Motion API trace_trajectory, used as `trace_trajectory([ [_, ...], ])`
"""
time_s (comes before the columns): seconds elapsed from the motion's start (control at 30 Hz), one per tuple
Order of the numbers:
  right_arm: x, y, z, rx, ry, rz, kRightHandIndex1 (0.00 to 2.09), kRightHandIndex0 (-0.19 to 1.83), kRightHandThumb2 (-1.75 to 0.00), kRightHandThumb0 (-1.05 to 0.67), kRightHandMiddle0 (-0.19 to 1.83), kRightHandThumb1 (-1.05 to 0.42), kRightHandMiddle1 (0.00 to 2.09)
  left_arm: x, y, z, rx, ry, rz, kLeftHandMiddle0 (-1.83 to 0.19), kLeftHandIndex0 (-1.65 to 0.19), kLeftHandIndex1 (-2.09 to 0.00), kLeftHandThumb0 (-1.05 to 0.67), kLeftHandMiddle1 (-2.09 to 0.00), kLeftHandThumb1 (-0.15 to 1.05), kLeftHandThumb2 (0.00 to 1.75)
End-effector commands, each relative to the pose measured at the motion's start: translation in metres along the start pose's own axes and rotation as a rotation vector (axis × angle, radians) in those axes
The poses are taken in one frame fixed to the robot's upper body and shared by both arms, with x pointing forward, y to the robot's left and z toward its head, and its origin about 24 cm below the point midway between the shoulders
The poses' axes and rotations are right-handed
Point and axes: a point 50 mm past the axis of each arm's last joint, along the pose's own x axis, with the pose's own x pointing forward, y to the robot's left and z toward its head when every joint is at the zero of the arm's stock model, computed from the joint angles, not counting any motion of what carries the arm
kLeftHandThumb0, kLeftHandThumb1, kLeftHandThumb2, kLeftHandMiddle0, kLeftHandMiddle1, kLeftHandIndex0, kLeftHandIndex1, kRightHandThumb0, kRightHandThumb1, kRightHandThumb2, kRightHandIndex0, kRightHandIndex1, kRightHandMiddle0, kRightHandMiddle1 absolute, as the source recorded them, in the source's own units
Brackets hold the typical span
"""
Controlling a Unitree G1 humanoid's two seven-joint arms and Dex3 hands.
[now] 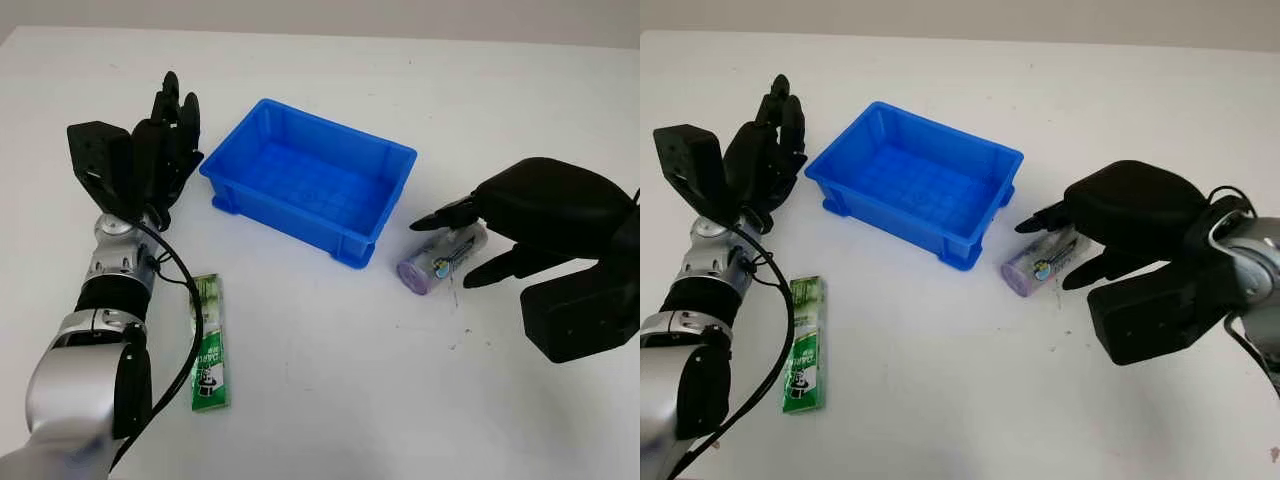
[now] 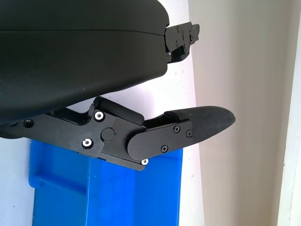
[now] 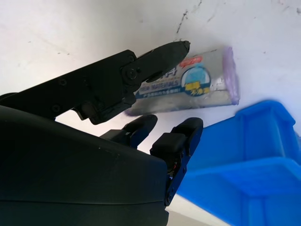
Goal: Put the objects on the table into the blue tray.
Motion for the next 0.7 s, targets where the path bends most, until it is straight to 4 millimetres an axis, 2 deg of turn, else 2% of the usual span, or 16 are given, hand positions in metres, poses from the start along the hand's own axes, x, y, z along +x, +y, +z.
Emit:
trace_trajectory([
  [0.0, 0.005, 0.008, 0.002, 0.010, -0.012, 0.033, 0.07, 0.64, -0.05, -0.49, 0.62, -0.83, 0.05, 0.002, 0.004, 0.009, 0.003, -0.026, 0.003, 0.19, 0.19, 0.00, -0.73, 0.00, 1.05, 0.64],
  [0.13, 0.012, 0.016, 0.004, 0.038, -0.009, 0.076, 0.06, 0.62, -0.05, -0.44, 0.63, -0.82, 0.06, 0.002, 0.005, 0.010, 0.000, -0.028, 0.011, 0.19, 0.19, 0.00, -0.72, 0.00, 1.05, 0.63],
  [0.2, 0.014, 0.020, 0.004, 0.008, -0.024, 0.055, 0.14, 0.72, -0.05, -0.42, 0.73, -0.80, 0.14, 0.002, 0.005, 0.010, 0.001, -0.029, 0.011, 0.19, 0.19, 0.00, -0.72, 0.00, 1.05, 0.63],
  [0.23, 0.015, 0.022, 0.004, -0.010, -0.042, 0.022, 0.47, 0.71, -0.05, -0.42, 0.73, -0.79, 0.40, 0.002, 0.005, 0.010, 0.000, -0.029, 0.010, 0.19, 0.19, 0.00, -0.72, 0.00, 1.05, 0.64],
  [0.27, 0.016, 0.024, 0.004, -0.030, -0.058, -0.011, 1.16, 0.63, -0.05, -0.42, 0.68, -0.78, 0.78, 0.002, 0.005, 0.010, -0.001, -0.030, 0.011, 0.19, 0.19, 0.00, -0.72, 0.00, 1.05, 0.64],
  [0.3, 0.016, 0.025, 0.004, -0.043, -0.070, -0.034, 1.71, 0.68, -0.05, -0.45, 0.61, -0.78, 1.33, 0.002, 0.005, 0.010, -0.002, -0.030, 0.011, 0.19, 0.19, 0.00, -0.72, 0.00, 1.05, 0.64],
  [0.33, 0.016, 0.026, 0.003, -0.067, -0.086, -0.069, 1.90, 0.70, -0.05, -0.46, 0.57, -0.78, 1.53, 0.002, 0.005, 0.010, -0.002, -0.029, 0.009, 0.19, 0.19, 0.00, -0.72, 0.00, 1.05, 0.63],
  [0.37, 0.017, 0.027, 0.003, -0.098, -0.100, -0.110, 1.99, 0.80, -0.06, -0.48, 0.57, -0.80, 1.80, 0.002, 0.005, 0.010, 0.003, -0.027, 0.007, 0.19, 0.19, 0.00, -0.72, 0.00, 1.05, 0.63],
  [0.4, 0.017, 0.027, 0.003, -0.131, -0.114, -0.152, 2.05, 0.92, -0.06, -0.52, 0.65, -0.82, 1.97, 0.002, 0.005, 0.010, 0.009, -0.025, 0.004, 0.19, 0.19, 0.00, -0.72, 0.00, 1.05, 0.64],
  [0.43, 0.017, 0.027, 0.002, -0.152, -0.127, -0.187, 2.07, 1.00, -0.06, -0.55, 0.72, -0.84, 2.03, 0.002, 0.005, 0.010, 0.013, -0.023, 0.003, 0.19, 0.19, 0.00, -0.72, 0.00, 1.05, 0.64],
  [0.57, 0.016, 0.024, 0.001, -0.187, -0.154, -0.276, 2.09, 1.05, -0.07, -0.59, 0.81, -0.92, 2.09, 0.003, 0.004, 0.010, 0.019, -0.022, 0.002, 0.19, 0.19, 0.00, -0.73, 0.00, 1.05, 0.64],
  [0.67, 0.016, 0.018, 0.001, -0.107, -0.156, -0.317, 2.09, 1.01, -0.08, -0.54, 0.79, -0.98, 2.09, 0.003, 0.003, 0.010, 0.022, -0.023, 0.000, 0.19, 0.19, 0.00, -0.73, 0.00, 1.05, 0.64],
])
